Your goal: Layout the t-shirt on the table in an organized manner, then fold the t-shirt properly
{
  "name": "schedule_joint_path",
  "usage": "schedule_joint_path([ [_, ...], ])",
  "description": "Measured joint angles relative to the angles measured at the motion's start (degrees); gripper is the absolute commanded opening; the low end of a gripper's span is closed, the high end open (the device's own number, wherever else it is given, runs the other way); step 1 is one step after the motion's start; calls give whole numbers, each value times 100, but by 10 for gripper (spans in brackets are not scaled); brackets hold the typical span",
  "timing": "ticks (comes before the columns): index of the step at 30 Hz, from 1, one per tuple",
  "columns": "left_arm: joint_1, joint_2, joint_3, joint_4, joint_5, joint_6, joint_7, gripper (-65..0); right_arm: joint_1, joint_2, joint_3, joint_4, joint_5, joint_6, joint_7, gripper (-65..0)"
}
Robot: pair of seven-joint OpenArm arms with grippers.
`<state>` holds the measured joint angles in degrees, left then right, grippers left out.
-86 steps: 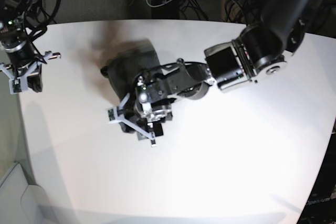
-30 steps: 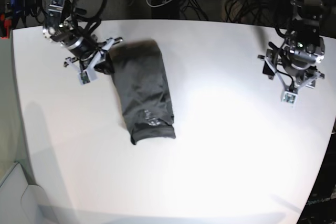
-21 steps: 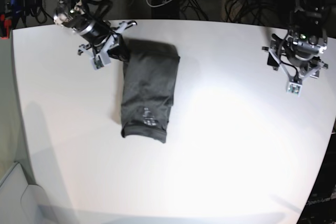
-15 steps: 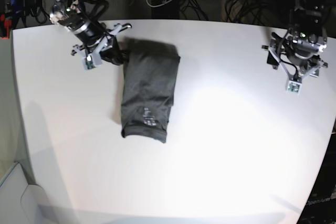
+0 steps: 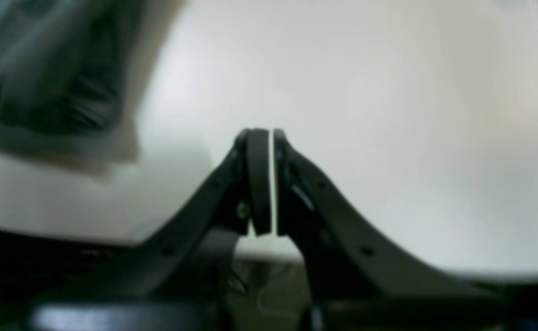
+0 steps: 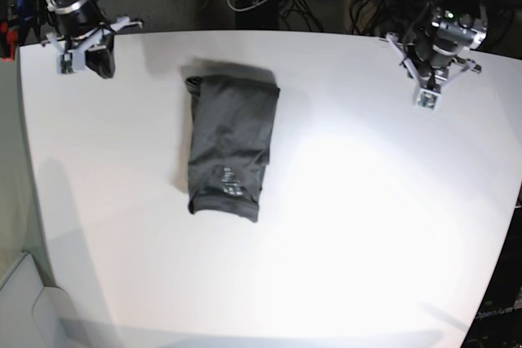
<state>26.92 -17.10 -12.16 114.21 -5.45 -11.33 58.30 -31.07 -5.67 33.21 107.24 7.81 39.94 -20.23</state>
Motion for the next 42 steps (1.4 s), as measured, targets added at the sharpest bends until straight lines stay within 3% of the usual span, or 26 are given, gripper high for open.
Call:
schedule_joint_path([
  [3, 223, 260, -387, 33, 59, -527, 13, -649, -463, -326, 466, 168, 13, -42, 37, -650],
  [8, 901, 579, -973, 39, 116, -1220, -210, -649, -1281, -354, 748, 85, 68, -42, 175, -650],
  [10, 1394, 763, -1182, 26, 94, -1248, -706, -649, -1576, -321, 743, -323, 448, -15, 448, -650],
  [16, 2441, 1309, -1233, -636, 160, -1283, -1882, -649, -1847, -367, 885, -1438, 251, -4, 1237, -650],
  [21, 2365, 1543, -1200, -2284, 153, -1272, -2590, -649, -1434, -142, 911, -3397, 146, -39, 1233, -650],
  [25, 1775, 1355, -619, -4258, 136, -1263, -3283, -649, -601, 337, 868, -5659, -70, -20, 1541, -650],
  [29, 1134, 1340, -291, -5971, 63, -1211, -4448, -649, 278, 835, 876, -7897, -278, -35, 3213, -650],
  [31, 914, 1460, -214, -6837, 107, -1196, -5139, -649, 625, 1064, 876, -8867, -828, -74, 3947, -650],
  [34, 551, 1700, -195, -8061, 186, -1222, -6120, -650, 909, 1154, 879, -9840, -1729, -85, 4728, -650],
  [37, -42, 1792, -192, -9254, 179, -1246, -6889, -650, 1091, 1054, 879, -10076, -2669, -968, 4806, -650],
  [42, -1274, 1598, -201, -11001, 284, -1156, -6951, -649, 1517, 1051, 898, -10054, -3812, -2559, 4750, -650],
])
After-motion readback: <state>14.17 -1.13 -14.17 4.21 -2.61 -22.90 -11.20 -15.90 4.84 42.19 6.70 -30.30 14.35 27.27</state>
